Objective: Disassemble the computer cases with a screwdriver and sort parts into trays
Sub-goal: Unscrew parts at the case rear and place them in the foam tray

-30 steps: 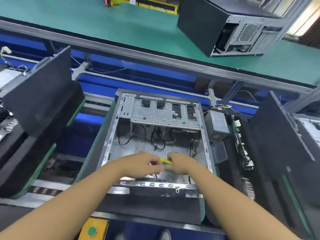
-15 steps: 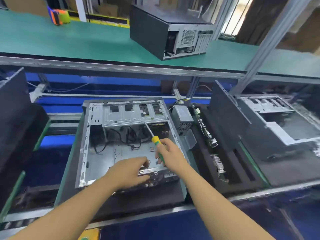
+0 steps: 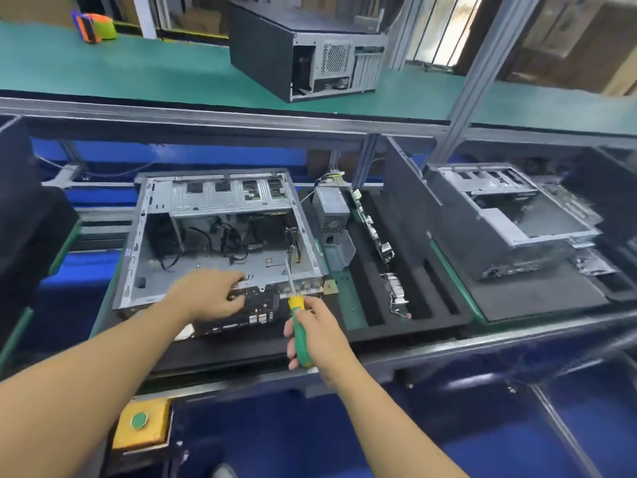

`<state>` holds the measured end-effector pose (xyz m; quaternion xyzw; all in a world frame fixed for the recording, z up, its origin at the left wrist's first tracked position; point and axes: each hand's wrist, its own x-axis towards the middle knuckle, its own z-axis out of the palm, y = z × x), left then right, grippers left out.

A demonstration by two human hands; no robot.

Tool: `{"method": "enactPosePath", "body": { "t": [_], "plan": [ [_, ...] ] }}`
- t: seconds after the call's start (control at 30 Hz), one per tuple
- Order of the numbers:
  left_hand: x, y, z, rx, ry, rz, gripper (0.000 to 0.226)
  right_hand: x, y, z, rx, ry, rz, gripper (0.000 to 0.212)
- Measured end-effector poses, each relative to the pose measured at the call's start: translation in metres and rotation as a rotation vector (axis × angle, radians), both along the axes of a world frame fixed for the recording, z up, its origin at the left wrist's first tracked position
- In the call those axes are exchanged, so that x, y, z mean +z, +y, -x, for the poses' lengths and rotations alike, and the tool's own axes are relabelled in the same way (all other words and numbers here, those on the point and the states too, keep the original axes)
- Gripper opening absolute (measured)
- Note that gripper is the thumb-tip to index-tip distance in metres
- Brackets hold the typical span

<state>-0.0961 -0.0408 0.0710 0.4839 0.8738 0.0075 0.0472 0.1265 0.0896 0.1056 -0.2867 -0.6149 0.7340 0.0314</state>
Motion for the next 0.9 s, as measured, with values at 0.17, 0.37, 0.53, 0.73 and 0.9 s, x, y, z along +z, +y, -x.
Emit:
{"method": "enactPosePath", "body": {
  "t": [0.17,0.37,0.53,0.73,0.9],
  "plan": [
    [0.0,-0.004,-0.001,0.017,-0.024,-0.006,0.043,-0.005,-0.011,-0.024,-0.055,-0.002,0.036,0.02],
    [-0.006,-0.006,-0.001,0.02,0.04,-0.07,0.049,-0.015,-0.019,-0.032,-0.168,0.001,0.051,0.026],
    [-0.012,-0.004,0.005,-0.004,0.041,-0.068,0.055,-0.025,-0.044,-0.02,0.031,-0.111,-0.017,0.013],
    [-0.01,0.002,0.018,-0.01,-0.223,-0.071,0.053,-0.034,-0.068,-0.001,0.01,-0.071,-0.039,0.024],
    [-0.013,-0.001,0.015,-0.037,-0.177,-0.137,0.057,-0.036,-0.073,0.009,-0.039,-0.061,-0.016,0.031]
  ]
}}
